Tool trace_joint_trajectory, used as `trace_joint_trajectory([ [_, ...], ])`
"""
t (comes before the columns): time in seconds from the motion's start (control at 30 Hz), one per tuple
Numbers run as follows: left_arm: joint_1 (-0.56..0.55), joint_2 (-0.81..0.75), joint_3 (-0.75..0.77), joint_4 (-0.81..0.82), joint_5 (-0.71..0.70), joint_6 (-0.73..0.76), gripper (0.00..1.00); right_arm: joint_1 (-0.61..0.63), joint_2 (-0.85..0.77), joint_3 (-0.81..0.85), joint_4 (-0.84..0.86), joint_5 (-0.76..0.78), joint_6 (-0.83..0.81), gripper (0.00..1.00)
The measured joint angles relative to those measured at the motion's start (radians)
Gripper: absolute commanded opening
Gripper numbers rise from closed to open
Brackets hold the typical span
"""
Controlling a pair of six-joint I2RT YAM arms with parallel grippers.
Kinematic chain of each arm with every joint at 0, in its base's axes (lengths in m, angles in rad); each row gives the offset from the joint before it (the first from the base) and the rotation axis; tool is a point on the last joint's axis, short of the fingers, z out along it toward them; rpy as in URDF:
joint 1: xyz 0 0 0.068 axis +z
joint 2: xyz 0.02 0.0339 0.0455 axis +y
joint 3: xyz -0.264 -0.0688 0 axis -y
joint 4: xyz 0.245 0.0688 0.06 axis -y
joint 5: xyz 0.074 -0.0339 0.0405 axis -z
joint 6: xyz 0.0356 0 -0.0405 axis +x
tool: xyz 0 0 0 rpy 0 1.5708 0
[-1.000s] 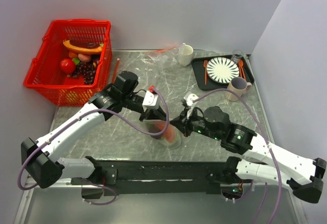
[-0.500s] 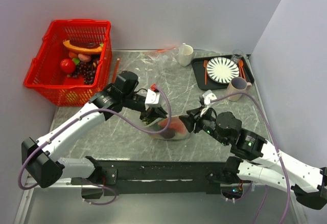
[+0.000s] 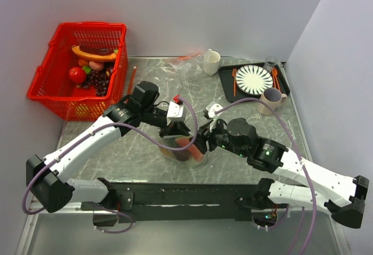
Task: Place the food in the zip-top bag and seal the zipper
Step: Zip the zipper food storage bag at the center of the board.
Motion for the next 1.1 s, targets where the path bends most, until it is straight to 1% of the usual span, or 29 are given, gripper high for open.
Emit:
trace_joint_trajectory([
  [0.03,0.0,0.0,0.0,0.0,0.0,0.0,0.01,0.0,0.01,0.001,-0.002,-0.01,-0.005,0.33],
  [0.13,0.0,0.0,0.0,0.0,0.0,0.0,0.01,0.0,0.024,0.003,-0.005,-0.023,-0.016,0.0],
  [0.27,0.001,0.0,0.0,0.005,-0.009,0.0,0.01,0.005,0.022,0.004,-0.007,-0.019,-0.002,0.0],
  [0.37,0.0,-0.002,-0.002,0.028,-0.02,-0.007,0.01,0.009,0.005,0.003,-0.012,0.026,0.023,0.0],
  [0.47,-0.001,-0.017,-0.021,0.08,-0.046,-0.027,0.01,0.011,-0.035,-0.01,-0.018,0.112,0.061,0.0],
  [0.57,-0.002,-0.036,-0.04,0.112,-0.085,-0.043,0.01,0.013,-0.085,-0.026,-0.034,0.241,0.113,0.0],
  [0.77,-0.002,-0.042,-0.047,0.123,-0.163,-0.069,0.01,0.006,-0.123,-0.028,-0.106,0.495,0.23,0.0],
  [0.83,-0.002,-0.04,-0.047,0.12,-0.187,-0.074,0.01,-0.008,-0.123,-0.028,-0.142,0.554,0.276,0.0],
  [0.93,-0.002,-0.033,-0.047,0.116,-0.225,-0.084,0.01,-0.042,-0.127,-0.029,-0.194,0.619,0.332,0.0],
  [1.1,0.0,-0.026,-0.047,0.101,-0.291,-0.109,0.01,-0.121,-0.156,-0.043,-0.218,0.646,0.371,0.0],
])
